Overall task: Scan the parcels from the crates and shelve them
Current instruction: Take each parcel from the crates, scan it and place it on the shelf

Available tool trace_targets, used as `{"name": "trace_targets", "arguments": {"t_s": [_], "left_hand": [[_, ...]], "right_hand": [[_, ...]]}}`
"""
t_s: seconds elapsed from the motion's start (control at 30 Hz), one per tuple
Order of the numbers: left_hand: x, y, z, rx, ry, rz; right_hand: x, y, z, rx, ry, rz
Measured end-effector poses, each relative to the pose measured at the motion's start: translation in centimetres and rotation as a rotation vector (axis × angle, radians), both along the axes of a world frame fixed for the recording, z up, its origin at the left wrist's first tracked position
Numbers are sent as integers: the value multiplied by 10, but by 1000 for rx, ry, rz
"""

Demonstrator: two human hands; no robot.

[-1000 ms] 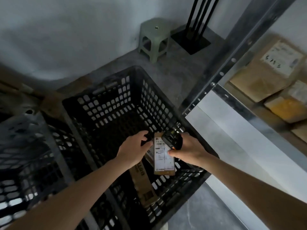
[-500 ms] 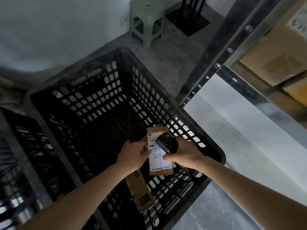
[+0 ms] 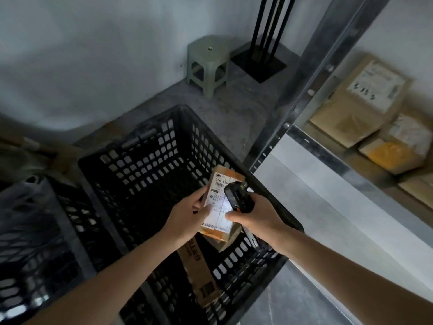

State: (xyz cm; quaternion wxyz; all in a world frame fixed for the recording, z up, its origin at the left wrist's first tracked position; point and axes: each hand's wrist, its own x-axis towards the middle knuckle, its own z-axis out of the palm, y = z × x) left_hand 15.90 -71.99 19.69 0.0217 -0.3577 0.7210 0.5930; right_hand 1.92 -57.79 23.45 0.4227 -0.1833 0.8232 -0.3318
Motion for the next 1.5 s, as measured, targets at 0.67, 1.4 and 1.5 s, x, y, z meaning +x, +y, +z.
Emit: {"name": "trace_targets", "arguments": {"t_s": [0.67, 1.4, 1.5], "left_hand": [[44, 83, 224, -351, 239, 7], [73, 256, 412, -321, 450, -306], [75, 284, 436, -381, 461, -360]], "right_hand": [[65, 98, 192, -395, 212, -168], [117, 361, 399, 8, 756, -50], [129, 404, 431, 116, 825, -23]]}}
